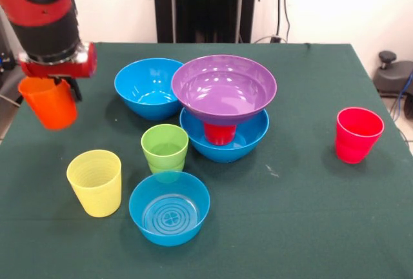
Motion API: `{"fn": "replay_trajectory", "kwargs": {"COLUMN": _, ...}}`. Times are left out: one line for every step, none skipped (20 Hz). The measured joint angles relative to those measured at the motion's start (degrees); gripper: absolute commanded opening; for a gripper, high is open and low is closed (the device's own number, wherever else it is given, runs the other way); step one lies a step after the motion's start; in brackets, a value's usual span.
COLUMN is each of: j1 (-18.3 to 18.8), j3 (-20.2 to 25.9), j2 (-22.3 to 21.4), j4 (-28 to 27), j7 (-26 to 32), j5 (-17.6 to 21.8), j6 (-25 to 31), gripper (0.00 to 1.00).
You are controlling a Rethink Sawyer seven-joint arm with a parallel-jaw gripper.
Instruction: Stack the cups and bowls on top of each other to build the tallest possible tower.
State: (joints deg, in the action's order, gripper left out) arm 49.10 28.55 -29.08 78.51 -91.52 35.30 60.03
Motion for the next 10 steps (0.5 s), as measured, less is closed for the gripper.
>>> {"fn": "replay_trajectory", "kwargs": {"j1": -0.01, "j3": 0.00, "j2": -0.69, "j4": 0.01, "j7": 0.00, "j5": -0.11, "j6": 0.74, "gripper": 0.00}}
{"fn": "replay_trajectory", "kwargs": {"j1": -0.01, "j3": 0.00, "j2": -1.04, "j4": 0.02, "j7": 0.00, "j5": -0.18, "j6": 1.15, "gripper": 0.00}}
{"fn": "replay_trajectory", "kwargs": {"j1": -0.02, "j3": 0.00, "j2": -1.77, "j4": 0.01, "j7": 0.00, "j5": -0.38, "j6": 2.05, "gripper": 0.00}}
{"fn": "replay_trajectory", "kwargs": {"j1": -0.02, "j3": 0.00, "j2": -2.17, "j4": 0.04, "j7": 0.00, "j5": -0.51, "j6": 2.59, "gripper": 0.00}}
{"fn": "replay_trajectory", "kwargs": {"j1": -0.05, "j3": 0.00, "j2": -2.67, "j4": 0.07, "j7": 0.00, "j5": -0.76, "j6": 3.19, "gripper": 0.00}}
{"fn": "replay_trajectory", "kwargs": {"j1": -0.06, "j3": -0.01, "j2": -2.97, "j4": 0.10, "j7": 0.00, "j5": -0.93, "j6": 3.51, "gripper": 0.00}}
{"fn": "replay_trajectory", "kwargs": {"j1": -0.09, "j3": 0.00, "j2": -3.54, "j4": 0.27, "j7": 0.00, "j5": -1.31, "j6": 4.03, "gripper": 0.00}}
{"fn": "replay_trajectory", "kwargs": {"j1": -0.12, "j3": 0.00, "j2": -4.20, "j4": 0.52, "j7": 0.00, "j5": -1.77, "j6": 4.53, "gripper": 0.00}}
{"fn": "replay_trajectory", "kwargs": {"j1": -0.18, "j3": -0.01, "j2": -4.96, "j4": 0.94, "j7": 0.00, "j5": -2.28, "j6": 5.03, "gripper": 0.00}}
{"fn": "replay_trajectory", "kwargs": {"j1": -0.32, "j3": -0.02, "j2": -6.24, "j4": 1.73, "j7": 0.00, "j5": -3.06, "j6": 5.85, "gripper": 0.00}}
